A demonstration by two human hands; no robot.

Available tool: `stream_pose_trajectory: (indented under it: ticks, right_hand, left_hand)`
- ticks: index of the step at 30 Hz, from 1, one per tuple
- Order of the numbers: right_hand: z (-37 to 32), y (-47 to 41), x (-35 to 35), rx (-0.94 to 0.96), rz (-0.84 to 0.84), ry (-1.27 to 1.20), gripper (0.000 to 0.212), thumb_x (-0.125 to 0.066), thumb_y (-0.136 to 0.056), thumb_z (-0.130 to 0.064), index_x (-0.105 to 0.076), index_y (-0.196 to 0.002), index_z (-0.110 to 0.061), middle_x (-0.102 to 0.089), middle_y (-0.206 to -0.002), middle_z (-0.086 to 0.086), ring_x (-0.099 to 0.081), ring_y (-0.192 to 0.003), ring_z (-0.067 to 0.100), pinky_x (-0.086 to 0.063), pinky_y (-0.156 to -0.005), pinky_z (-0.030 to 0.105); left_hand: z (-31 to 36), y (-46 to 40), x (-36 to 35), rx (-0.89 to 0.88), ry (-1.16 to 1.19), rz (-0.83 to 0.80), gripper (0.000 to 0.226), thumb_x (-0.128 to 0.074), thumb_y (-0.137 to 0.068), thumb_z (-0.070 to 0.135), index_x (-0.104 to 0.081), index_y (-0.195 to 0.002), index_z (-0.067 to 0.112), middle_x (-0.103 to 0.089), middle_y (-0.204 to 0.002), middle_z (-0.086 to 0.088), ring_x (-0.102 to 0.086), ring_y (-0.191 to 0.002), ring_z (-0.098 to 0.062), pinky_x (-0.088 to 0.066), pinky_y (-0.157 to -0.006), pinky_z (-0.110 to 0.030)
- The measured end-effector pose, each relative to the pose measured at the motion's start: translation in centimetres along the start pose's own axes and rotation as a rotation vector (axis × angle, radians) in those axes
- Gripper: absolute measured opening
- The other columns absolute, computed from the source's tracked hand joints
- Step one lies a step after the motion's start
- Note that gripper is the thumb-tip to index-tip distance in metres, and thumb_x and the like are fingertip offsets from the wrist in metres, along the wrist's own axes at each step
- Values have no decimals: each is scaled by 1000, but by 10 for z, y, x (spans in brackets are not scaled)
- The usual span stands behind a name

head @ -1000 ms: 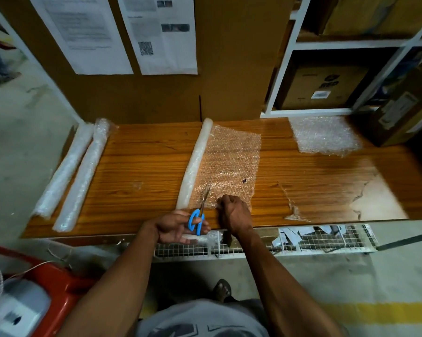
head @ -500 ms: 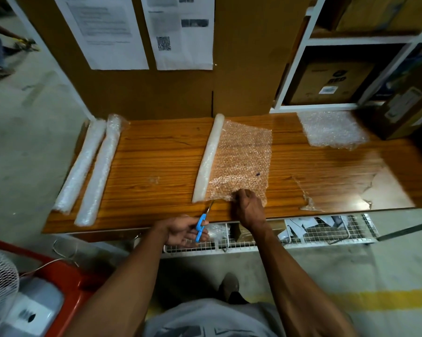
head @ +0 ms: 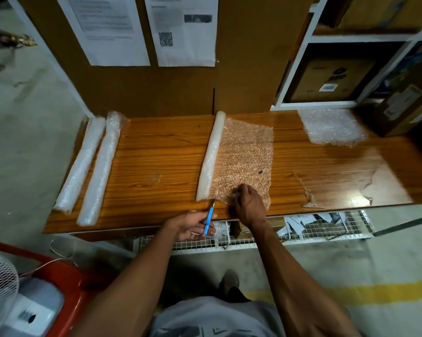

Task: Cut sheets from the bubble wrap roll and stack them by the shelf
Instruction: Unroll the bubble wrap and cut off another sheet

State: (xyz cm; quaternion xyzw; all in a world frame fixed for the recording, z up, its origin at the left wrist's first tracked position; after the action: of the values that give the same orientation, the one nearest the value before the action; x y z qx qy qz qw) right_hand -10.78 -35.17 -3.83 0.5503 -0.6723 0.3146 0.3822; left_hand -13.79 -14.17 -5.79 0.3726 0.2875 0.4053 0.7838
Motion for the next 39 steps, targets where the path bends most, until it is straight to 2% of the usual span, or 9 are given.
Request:
stream_pose_trajectory:
  ticks: [3, 6, 11, 17, 21, 25, 29, 33, 39]
  right_hand:
    - [-2, -8, -16, -49, -71, -18, 49, -48, -104, -50, -47, -137, -13, -52, -142, 17, -54, -126, 36, -47, -107, 52]
    - [4, -11, -37, -126, -214, 29, 73, -40, -107, -57, -22, -163, -13, -15, -173, 14, -16, -159, 34, -16, -129, 53]
    - [12, -7, -52, -115, -308, 82, 84, -36, -108, -58, 2, -167, -13, 15, -174, 10, 13, -161, 29, 6, -128, 51]
    - [13, -8, -55, -105, -303, 71, 88, -40, -107, -58, 3, -168, -12, 16, -174, 10, 16, -160, 29, 8, -127, 51]
    - [15, -8, -55, -127, -300, 56, 89, -46, -106, -55, 2, -167, -12, 14, -174, 10, 15, -161, 28, 6, -128, 51]
    - [12, -10, -49, -149, -288, 35, 87, -49, -106, -50, 0, -168, -11, 10, -175, 11, 12, -161, 28, 3, -129, 52]
    - [13, -11, -47, -165, -299, 19, 93, -55, -104, -49, 2, -167, -12, 13, -175, 12, 15, -161, 30, 5, -128, 52]
    - [16, -13, -47, -174, -324, 17, 98, -59, -102, -50, 6, -167, -14, 18, -174, 12, 17, -160, 31, 6, -127, 55]
    - [14, -12, -38, -180, -360, 52, 102, -61, -101, -50, 9, -166, -14, 22, -172, 13, 19, -159, 33, 10, -125, 57]
  left_hand:
    - [-3, -4, -2, -20, -8, 24, 31, -67, -98, 37, -72, -116, 13, -76, -116, -14, -76, -101, -22, -53, -68, -25]
    - [-6, -6, -1, -40, -6, 53, 28, -67, -98, 35, -74, -115, 14, -75, -117, -11, -76, -102, -22, -53, -72, -27]
    - [-4, -9, 0, -52, -6, 85, 22, -67, -99, 27, -73, -114, 12, -76, -114, -12, -77, -100, -23, -54, -69, -24]
    - [-5, -13, -2, -63, -55, 118, 28, -72, -95, 14, -68, -114, -6, -76, -105, -23, -74, -72, -14, -48, -49, -15]
    - [-4, -17, -1, -43, -60, 126, 28, -74, -94, 20, -71, -112, -2, -78, -100, -20, -58, -56, -4, -42, -50, -16]
    - [2, -11, -7, -18, -36, 84, 27, -71, -96, 21, -71, -116, 3, -78, -105, -13, -77, -87, -15, -45, -60, -21]
    - [1, -11, -9, 55, 8, -8, 51, -76, -91, 39, -67, -125, 1, -76, -116, -13, -72, -113, -24, -54, -70, -26]
    - [8, -15, -11, 70, 30, -34, 73, -79, -80, 57, -65, -126, 2, -71, -126, -16, -67, -120, -26, -60, -74, -32]
    - [21, -20, -13, 34, 12, 20, 56, -77, -88, 47, -63, -126, 8, -73, -120, -17, -70, -117, -26, -56, -70, -28]
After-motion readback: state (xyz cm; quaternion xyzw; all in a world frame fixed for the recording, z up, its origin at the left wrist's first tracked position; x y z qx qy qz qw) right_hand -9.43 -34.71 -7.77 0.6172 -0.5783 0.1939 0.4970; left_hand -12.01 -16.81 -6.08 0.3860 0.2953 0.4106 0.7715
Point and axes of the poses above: each hand's wrist, its own y-axis away from the middle knuckle, its own x-axis out of the back of the hand, z = x × y, the point moved 8 cm from there along -y, towards the middle knuckle
